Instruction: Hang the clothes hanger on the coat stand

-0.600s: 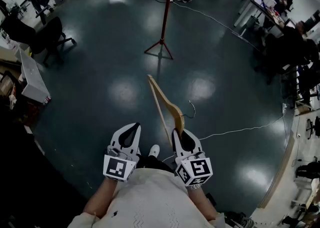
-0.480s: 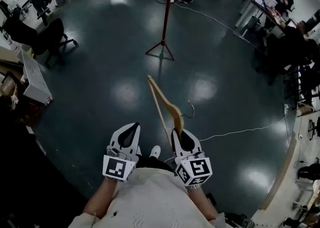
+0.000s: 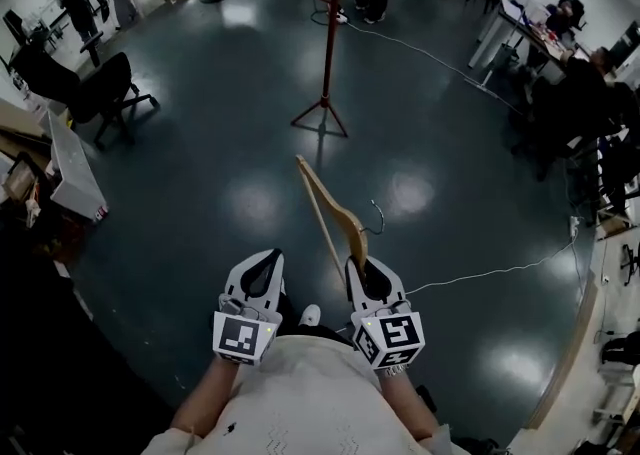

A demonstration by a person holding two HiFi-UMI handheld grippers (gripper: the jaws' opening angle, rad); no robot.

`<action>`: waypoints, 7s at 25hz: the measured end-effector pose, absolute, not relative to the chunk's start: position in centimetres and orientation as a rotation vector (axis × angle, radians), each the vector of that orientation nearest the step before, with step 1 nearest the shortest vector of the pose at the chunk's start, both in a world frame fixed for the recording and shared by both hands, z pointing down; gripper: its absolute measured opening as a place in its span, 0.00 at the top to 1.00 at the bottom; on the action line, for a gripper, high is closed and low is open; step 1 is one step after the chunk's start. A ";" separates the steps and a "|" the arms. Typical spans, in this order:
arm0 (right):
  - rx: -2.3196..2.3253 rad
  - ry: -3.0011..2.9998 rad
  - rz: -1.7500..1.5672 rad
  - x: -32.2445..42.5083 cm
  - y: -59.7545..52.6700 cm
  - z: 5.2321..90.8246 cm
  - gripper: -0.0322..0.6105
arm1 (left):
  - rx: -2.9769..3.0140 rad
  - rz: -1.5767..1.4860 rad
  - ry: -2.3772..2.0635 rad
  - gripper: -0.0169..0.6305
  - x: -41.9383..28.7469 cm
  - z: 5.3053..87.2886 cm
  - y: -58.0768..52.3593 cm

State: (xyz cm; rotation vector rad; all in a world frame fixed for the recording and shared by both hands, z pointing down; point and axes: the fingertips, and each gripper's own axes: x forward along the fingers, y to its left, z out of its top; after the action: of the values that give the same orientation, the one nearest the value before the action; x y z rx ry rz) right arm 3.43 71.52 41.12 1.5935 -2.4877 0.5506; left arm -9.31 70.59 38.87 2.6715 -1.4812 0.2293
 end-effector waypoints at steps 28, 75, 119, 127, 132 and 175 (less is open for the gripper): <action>1.637 -2.338 0.668 3.4 49.7 44.9 0.84 | 2.667 0.064 -1.332 0.95 -8.1 41.7 45.4; 1.452 -2.410 0.673 -3.0 16.0 46.3 0.84 | 2.637 0.098 -1.398 0.95 -13.2 41.8 13.8; 1.029 -2.478 0.689 3.2 -17.3 47.3 0.84 | 2.659 -0.044 -1.379 0.95 -5.0 38.2 -22.0; 0.876 -2.560 0.703 1.6 -19.3 47.0 0.84 | 2.695 -0.044 -1.318 0.95 -5.9 38.6 -25.3; 0.762 -2.562 0.640 3.3 -20.4 46.9 0.84 | 2.673 -0.050 -1.361 0.95 -4.9 38.2 -25.4; -0.231 -2.554 0.455 11.1 -37.3 57.4 0.84 | 2.004 0.188 -2.160 0.95 5.8 42.2 -26.8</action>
State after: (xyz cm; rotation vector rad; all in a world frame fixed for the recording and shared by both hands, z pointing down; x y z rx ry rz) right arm 11.09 -37.31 57.43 -0.2310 -2.5539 0.4554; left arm 5.77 -26.82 42.17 2.0040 -2.1603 0.1877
